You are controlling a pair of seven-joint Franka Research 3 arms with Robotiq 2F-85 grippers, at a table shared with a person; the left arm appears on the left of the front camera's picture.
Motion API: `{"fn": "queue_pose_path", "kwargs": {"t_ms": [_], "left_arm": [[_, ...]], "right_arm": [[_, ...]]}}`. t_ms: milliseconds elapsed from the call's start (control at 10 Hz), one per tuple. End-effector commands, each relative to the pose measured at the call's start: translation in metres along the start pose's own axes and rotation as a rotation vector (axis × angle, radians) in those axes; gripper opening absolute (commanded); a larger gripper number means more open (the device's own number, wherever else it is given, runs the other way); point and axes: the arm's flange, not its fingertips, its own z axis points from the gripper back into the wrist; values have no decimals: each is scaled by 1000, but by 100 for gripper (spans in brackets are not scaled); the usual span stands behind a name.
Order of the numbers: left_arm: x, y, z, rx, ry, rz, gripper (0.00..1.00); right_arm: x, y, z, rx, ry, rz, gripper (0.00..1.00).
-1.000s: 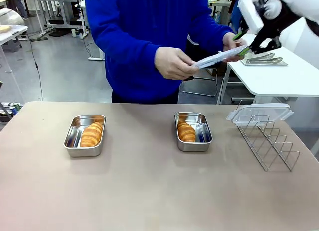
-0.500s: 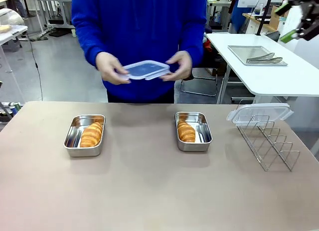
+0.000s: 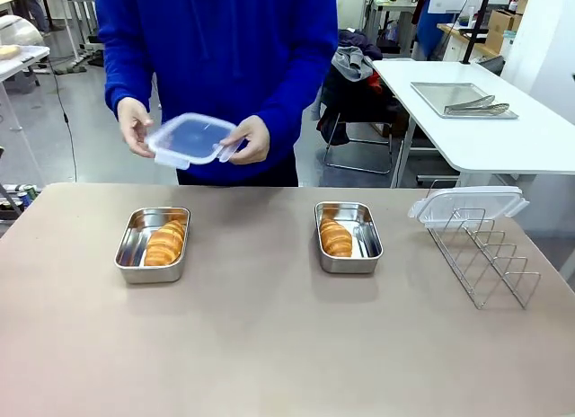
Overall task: Place the bread in airtight containers.
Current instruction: Release when the human grabs the Airtight Container lid, then pick up one Airtight Container lid and hand it to the human.
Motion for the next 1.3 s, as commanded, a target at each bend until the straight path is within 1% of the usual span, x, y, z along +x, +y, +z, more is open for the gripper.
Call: {"fn": "queue_pose_path", "kwargs": {"t_ms": [0,200,300,1200], "left_arm": [[0,0,-1,0,-22,-22,100],[0,0,-1,0,-22,-22,100],[0,0,-1,0,-22,-22,100],[0,0,-1,0,-22,-22,100]], "right_arm": [[-18,8,-7,15,-51,2,100],[-26,8,-9,3,-101,48,100],[-25,7,-5,12,-33,-18,100],[-25,7,-5,12,-33,-18,100]]}}
